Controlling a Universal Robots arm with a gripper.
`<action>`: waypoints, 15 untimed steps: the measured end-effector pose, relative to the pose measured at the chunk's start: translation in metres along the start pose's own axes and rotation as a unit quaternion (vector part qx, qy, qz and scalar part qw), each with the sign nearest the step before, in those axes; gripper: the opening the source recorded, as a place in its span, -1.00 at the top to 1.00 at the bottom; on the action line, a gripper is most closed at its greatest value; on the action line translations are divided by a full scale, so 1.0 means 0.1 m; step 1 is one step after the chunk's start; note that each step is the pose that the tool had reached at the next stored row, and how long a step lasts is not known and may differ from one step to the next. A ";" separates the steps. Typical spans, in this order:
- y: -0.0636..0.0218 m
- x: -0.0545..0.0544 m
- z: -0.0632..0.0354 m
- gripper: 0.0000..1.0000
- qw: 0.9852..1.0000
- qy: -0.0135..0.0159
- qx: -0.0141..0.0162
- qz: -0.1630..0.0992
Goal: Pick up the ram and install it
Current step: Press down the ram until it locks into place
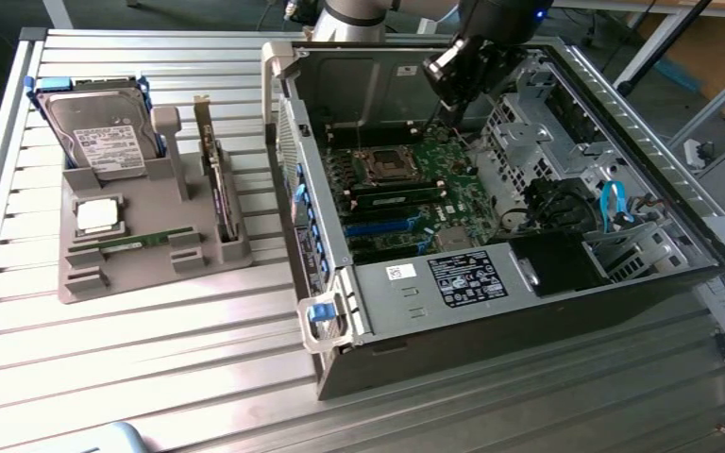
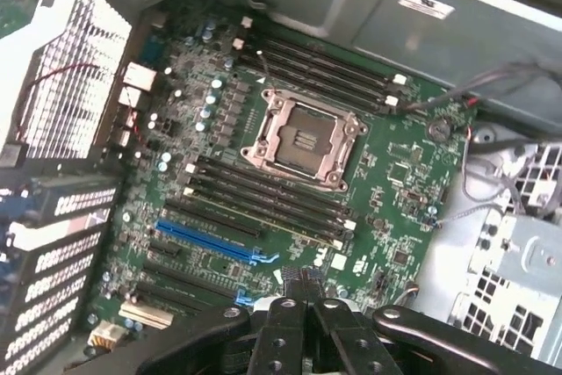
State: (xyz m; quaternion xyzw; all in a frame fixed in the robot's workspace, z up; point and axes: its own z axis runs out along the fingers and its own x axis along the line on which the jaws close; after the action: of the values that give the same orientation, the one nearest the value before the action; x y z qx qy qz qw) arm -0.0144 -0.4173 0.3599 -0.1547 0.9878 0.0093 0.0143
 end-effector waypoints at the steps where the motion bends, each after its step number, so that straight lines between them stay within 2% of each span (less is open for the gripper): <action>1: 0.000 0.00 0.000 0.80 1.000 0.000 0.000 0.012; 6: 0.000 0.00 0.000 0.80 0.999 -0.001 0.002 0.052; 13: 0.000 0.00 0.000 0.80 0.994 -0.002 0.003 0.110; 15: 0.000 0.00 0.000 0.80 0.994 -0.002 0.003 0.113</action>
State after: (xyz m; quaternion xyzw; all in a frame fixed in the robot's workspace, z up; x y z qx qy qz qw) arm -0.0144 -0.4174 0.3599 -0.0425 0.9990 0.0077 0.0152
